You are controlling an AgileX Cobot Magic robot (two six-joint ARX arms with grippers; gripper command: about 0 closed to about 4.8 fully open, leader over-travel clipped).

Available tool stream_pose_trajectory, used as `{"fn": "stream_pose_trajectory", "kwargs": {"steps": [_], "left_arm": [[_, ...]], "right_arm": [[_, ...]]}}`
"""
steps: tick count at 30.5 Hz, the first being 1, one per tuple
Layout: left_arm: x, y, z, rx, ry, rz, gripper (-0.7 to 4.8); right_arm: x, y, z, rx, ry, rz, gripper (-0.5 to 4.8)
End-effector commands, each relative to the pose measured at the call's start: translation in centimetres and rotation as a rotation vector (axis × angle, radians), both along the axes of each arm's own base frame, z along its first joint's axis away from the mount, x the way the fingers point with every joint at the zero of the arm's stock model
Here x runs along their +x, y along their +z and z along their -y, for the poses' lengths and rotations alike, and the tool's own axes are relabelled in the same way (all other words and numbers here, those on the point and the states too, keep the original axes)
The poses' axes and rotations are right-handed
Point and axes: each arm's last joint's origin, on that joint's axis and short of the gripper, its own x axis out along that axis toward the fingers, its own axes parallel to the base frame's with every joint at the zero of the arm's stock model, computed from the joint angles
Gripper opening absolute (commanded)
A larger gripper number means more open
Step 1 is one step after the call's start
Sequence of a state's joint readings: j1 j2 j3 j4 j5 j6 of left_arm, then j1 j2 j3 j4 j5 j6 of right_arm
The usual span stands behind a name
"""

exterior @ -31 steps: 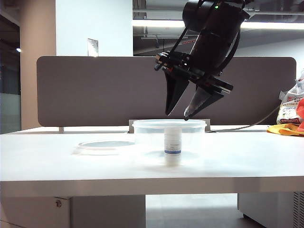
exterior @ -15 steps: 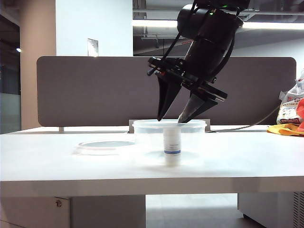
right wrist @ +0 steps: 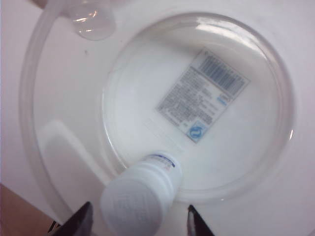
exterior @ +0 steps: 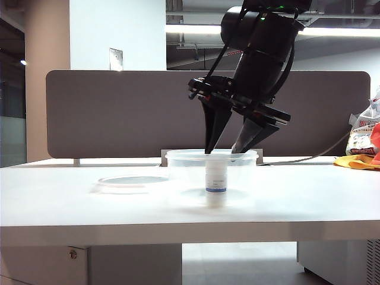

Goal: Remove the lid of the round box, pick up the small white medicine bottle inside, and place it on the table.

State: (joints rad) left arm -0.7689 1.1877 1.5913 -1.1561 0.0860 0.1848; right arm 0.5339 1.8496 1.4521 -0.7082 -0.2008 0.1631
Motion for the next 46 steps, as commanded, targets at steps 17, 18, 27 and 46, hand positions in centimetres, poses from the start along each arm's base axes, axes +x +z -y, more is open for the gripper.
{"fn": "stream_pose_trajectory", "kwargs": {"steps": [17, 18, 27, 46], "left_arm": [[0.0, 0.3, 0.0, -0.017, -0.002, 0.021, -0.06], [0.0, 0.3, 0.0, -0.015, -0.005, 0.023, -0.06], [0.1, 0.4, 0.1, -0.022, -0.007, 0.033, -0.06], [0.1, 0.4, 0.1, -0.025, -0.010, 0.042, -0.06]], "right_arm": [[0.2, -0.7, -1.3, -0.001, 0.023, 0.002, 2.44], [0.3, -0.8, -1.4, -0.001, 0.024, 0.002, 2.44], [0.8, 1.2, -1.6, -0.021, 0.020, 0.019, 2.43], [0.3, 1.4, -1.3, -0.087, 0.033, -0.035, 2.10]]}}
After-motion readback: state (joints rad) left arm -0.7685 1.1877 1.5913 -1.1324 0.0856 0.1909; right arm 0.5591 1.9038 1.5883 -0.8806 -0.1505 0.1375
